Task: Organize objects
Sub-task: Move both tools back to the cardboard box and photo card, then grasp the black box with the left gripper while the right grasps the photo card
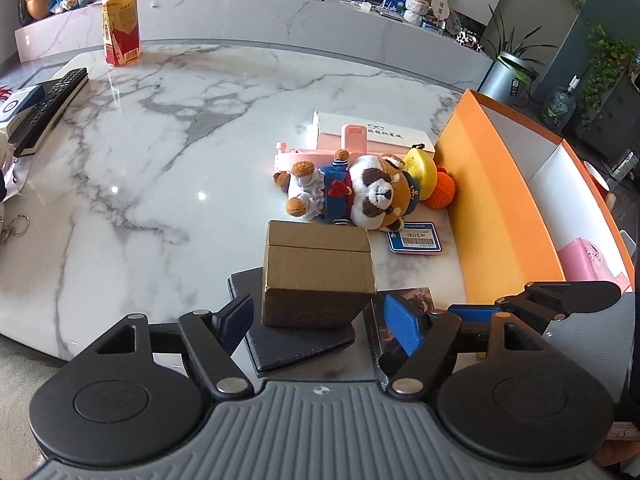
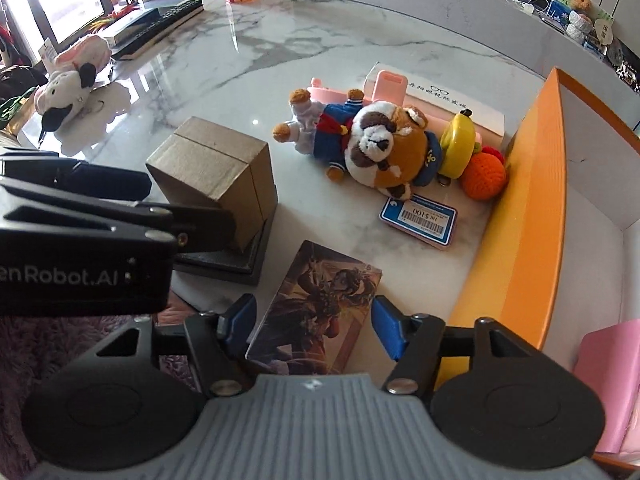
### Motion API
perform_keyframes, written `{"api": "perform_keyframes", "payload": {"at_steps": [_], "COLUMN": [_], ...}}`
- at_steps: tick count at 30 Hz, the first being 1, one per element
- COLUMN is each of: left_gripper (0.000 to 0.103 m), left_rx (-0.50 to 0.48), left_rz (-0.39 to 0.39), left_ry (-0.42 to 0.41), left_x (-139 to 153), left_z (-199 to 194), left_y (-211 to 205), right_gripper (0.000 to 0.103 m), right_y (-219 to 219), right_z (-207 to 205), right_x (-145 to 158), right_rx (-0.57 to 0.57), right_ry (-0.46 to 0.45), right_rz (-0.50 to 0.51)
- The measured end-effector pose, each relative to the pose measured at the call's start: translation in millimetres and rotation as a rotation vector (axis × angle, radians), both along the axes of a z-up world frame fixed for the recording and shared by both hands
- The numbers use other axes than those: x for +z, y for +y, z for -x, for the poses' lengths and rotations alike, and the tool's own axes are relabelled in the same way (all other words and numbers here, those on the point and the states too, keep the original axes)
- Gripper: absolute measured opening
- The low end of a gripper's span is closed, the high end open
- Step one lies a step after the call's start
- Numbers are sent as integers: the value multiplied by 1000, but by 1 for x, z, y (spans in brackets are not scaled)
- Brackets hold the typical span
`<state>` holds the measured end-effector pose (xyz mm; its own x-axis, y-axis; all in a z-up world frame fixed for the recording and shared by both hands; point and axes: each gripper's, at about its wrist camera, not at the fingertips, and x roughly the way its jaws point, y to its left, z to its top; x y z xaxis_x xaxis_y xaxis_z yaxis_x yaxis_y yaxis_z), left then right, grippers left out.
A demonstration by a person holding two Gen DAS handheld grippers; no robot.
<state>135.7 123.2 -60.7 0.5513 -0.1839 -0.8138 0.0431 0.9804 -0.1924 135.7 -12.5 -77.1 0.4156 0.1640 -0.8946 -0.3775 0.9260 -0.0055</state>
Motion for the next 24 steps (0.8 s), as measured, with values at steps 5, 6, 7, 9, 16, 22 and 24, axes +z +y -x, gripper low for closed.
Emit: {"api": "perform_keyframes", "payload": {"at_steps": [5,6,7,9,16,22,24], "left_gripper": [85,85,85,85,76,75,75], "left_rx": [3,6,11,17,21,-3,-9], "left_rz": [-5,-2,0,5,28,50,65], "left_ry": [-6,-6,-5,-1,3,-28,-35], "left_x": [-4,-4,-5,-6,-8,-7,-6], "left_z": [-6,-7,-8,-9,-11,-20,-26], "left_y": [-2,-1,-1,0,4,2,0], "right_gripper": [69,69,69,69,66,64,64], "right_y": [3,3,3,4,3,3,3], "right_z": [-7,-9,-10,-11,-16,-20,-23], "right_x": [-11,-14,-16,-19,-20,-19,-19], "right_rx": [-29,-36,-44,-58,-89,-94,-91], "right_ry": [45,55,63,63,68,32,12], "right_rz": [11,11,10,8,-4,12,18]}}
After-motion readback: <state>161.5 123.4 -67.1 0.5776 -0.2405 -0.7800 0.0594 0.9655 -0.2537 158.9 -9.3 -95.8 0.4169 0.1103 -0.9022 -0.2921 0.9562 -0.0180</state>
